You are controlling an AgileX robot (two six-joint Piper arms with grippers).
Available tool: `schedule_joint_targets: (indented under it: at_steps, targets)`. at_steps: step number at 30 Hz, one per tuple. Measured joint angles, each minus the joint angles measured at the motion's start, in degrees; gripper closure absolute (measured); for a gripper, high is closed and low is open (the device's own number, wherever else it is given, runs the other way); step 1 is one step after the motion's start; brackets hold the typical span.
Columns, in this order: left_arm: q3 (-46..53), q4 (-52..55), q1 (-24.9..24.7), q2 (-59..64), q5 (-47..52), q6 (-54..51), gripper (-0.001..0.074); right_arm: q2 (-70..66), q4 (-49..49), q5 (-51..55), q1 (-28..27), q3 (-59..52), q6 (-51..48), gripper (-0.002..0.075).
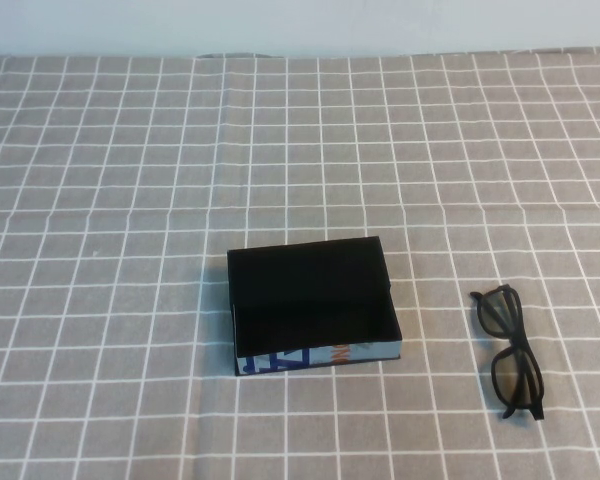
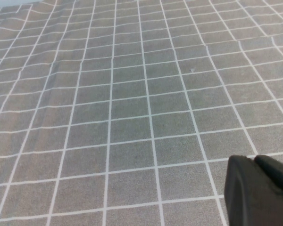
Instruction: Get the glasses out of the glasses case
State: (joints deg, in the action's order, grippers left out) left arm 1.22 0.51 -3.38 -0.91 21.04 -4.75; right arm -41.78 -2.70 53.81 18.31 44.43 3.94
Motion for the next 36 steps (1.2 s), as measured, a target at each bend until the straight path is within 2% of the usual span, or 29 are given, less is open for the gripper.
schedule_joint_targets:
  at_steps: [8, 11, 15, 19, 24, 30, 36]
  targets:
    - [0.0, 0.0, 0.0, 0.0, 0.0, 0.0, 0.0739, 17.2, 1.2, -33.6, -12.1, -24.9, -2.6, 0.0743]
    - [0.0, 0.0, 0.0, 0.0, 0.0, 0.0, 0.0739, 24.6, 1.3, -44.2, -15.0, -34.2, -2.9, 0.0743]
    - [0.0, 0.0, 0.0, 0.0, 0.0, 0.0, 0.0739, 32.5, 1.3, -51.7, -16.1, -43.5, -2.9, 0.0743]
    - [0.0, 0.0, 0.0, 0.0, 0.0, 0.0, 0.0739, 37.3, 1.2, -51.9, -16.2, -45.9, -2.9, 0.0743]
    - [0.0, 0.0, 0.0, 0.0, 0.0, 0.0, 0.0739, 41.8, 1.3, -46.1, -16.2, -46.0, -2.9, 0.0743]
    - [0.0, 0.0, 0.0, 0.0, 0.0, 0.0, 0.0739, 42.2, 2.7, -36.5, -16.2, -46.0, -2.9, 0.0743]
    - [0.0, 0.0, 0.0, 0.0, 0.0, 0.0, 0.0739, 42.2, 3.0, -35.4, -16.2, -46.0, -2.9, 0.0743]
